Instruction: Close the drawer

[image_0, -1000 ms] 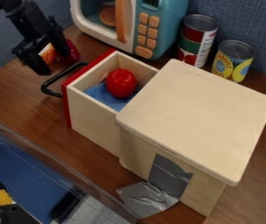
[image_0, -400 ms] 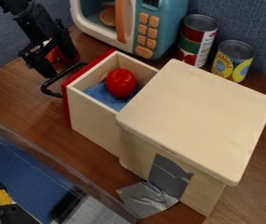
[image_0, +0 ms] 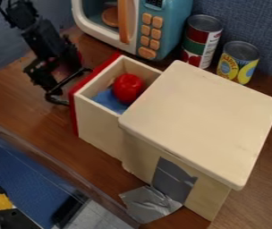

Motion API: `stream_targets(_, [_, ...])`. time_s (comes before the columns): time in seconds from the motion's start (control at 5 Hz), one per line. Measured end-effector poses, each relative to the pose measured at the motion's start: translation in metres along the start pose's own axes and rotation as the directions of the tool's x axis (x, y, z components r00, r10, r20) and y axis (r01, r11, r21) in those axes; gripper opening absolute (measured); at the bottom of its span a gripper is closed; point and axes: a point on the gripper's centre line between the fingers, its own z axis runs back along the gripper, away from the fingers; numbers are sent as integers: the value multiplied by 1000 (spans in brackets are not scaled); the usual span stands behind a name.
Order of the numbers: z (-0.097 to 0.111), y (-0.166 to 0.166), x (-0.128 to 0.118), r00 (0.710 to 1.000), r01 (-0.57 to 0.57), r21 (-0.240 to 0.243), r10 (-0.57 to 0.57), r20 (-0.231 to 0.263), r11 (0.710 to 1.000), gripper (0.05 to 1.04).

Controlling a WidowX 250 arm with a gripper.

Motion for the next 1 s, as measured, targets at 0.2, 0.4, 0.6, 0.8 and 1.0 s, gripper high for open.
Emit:
stream_targets(0.2, [-4,-5,8,1000,-10,12,10,18,1000,1001])
stream_targets(0.4, [-13,-6,16,999,-18,19,18,42,1000,1000])
stream_targets(0.6, [-17,-3,25,998,-26,37,24,63,999,1000])
stream_targets(0.8, [-26,-2,35,997,-18,28,16,74,999,1000])
stream_targets(1.0, [-25,1,51,997,11,35,-14,76,999,1000])
